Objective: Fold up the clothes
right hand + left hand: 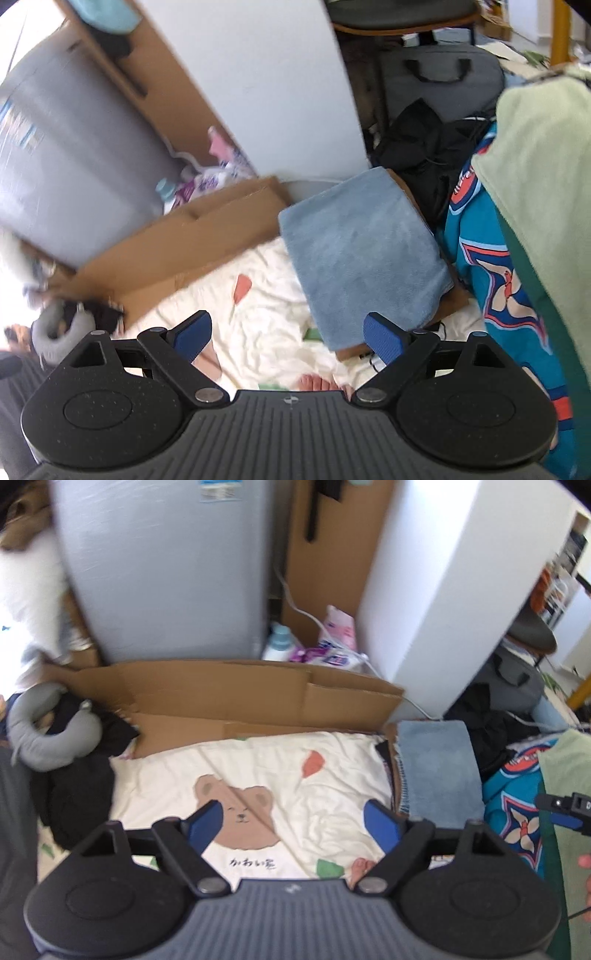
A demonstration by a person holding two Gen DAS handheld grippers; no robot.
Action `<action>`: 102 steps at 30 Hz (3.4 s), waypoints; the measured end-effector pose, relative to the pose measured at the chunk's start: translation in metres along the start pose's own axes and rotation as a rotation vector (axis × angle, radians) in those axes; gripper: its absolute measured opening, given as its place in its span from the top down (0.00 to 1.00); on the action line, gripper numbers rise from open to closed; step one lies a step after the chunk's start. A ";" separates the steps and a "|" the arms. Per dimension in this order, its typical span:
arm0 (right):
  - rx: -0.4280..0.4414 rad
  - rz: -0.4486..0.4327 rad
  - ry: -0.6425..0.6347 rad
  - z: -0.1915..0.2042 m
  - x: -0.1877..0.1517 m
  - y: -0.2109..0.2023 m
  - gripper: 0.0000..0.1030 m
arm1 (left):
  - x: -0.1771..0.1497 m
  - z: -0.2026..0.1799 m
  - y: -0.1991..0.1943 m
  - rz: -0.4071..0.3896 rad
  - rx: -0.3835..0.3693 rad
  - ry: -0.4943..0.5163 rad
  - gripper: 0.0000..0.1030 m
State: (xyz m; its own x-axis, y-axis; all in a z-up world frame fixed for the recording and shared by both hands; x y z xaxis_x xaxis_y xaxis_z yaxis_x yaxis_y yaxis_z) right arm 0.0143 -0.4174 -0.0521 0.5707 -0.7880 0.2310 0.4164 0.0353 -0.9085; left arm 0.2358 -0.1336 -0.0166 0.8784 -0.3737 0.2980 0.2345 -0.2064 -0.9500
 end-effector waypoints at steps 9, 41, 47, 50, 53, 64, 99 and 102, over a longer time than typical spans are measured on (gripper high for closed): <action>0.006 0.042 -0.126 0.067 -0.020 -0.048 0.09 | -0.044 0.079 -0.042 -0.044 0.007 -0.106 0.08; -0.016 -0.031 -0.360 0.106 -0.165 -0.039 0.01 | -0.210 0.149 0.057 -0.057 0.144 -0.304 0.01; -0.015 -0.064 -0.337 0.105 -0.172 -0.028 0.01 | -0.207 0.138 0.056 -0.068 0.141 -0.263 0.01; -0.027 -0.070 -0.338 0.104 -0.176 -0.023 0.01 | -0.207 0.136 0.052 -0.080 0.138 -0.250 0.01; -0.037 -0.066 -0.346 0.102 -0.182 -0.017 0.01 | -0.212 0.136 0.051 -0.078 0.131 -0.259 0.01; -0.075 -0.055 -0.411 0.097 -0.201 -0.002 0.01 | -0.227 0.126 0.056 -0.052 0.130 -0.268 0.01; -0.087 0.107 -0.544 0.090 -0.193 0.027 0.01 | -0.219 0.094 0.058 0.036 0.144 -0.372 0.01; -0.087 0.111 -0.550 0.093 -0.194 0.027 0.01 | -0.221 0.095 0.056 0.038 0.167 -0.375 0.01</action>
State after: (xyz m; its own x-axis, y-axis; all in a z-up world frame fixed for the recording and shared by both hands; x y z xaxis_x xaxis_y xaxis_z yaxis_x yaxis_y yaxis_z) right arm -0.0197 -0.2065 -0.0894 0.9021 -0.3452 0.2589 0.2863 0.0300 -0.9577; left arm 0.0945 0.0236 -0.1446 0.9714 -0.0164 0.2369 0.2362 -0.0380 -0.9710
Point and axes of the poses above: each gripper's, at about its wrist camera, not at the fingertips, and y roughly the way its jaws point, z to its left, x to its top, the point moved 7 cm from there along y, roughly the way its jaws point, and after that the axes turned 13 degrees about z, right-handed, at the moved point
